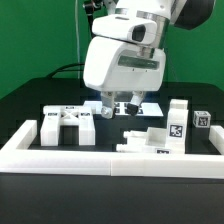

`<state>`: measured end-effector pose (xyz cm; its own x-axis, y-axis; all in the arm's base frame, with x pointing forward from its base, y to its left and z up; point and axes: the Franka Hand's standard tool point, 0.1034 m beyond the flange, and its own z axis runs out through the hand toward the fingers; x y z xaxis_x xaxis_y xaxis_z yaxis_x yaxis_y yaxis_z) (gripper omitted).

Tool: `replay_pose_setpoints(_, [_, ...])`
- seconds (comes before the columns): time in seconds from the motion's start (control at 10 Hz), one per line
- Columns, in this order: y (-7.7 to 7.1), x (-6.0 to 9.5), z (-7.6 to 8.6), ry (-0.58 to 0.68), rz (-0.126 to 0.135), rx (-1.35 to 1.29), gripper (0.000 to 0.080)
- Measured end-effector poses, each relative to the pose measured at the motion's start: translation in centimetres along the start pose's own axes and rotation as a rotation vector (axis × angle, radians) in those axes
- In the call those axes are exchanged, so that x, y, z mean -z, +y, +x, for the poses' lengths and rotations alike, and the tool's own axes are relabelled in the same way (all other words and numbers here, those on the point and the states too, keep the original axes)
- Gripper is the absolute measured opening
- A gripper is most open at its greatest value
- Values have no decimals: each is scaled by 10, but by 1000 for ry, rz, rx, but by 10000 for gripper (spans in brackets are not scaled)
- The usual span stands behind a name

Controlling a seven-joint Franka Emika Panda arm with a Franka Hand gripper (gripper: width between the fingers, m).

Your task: Assemble chair

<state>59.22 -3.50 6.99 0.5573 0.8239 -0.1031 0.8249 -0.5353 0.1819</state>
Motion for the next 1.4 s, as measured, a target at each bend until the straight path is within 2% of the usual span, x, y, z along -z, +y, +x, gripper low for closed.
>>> replay_pose_setpoints(0.3, [10, -2, 16, 1, -6, 33, 649])
replay_pose_setpoints(0.6, [10, -2, 15, 2, -7, 6, 649])
replay_pose_setpoints(0.8, [11, -4, 12, -13, -3, 101, 649])
replay_pose_setpoints(0.9, [11, -4, 12, -40, 31, 121, 649])
replay_pose_setpoints(1.2, [11, -3, 12, -52, 56, 146, 649])
replay_pose_setpoints(1.3, [11, -4, 8, -64, 74, 140, 649])
replay_pose_setpoints(1.4, [11, -4, 8, -62, 71, 136, 649])
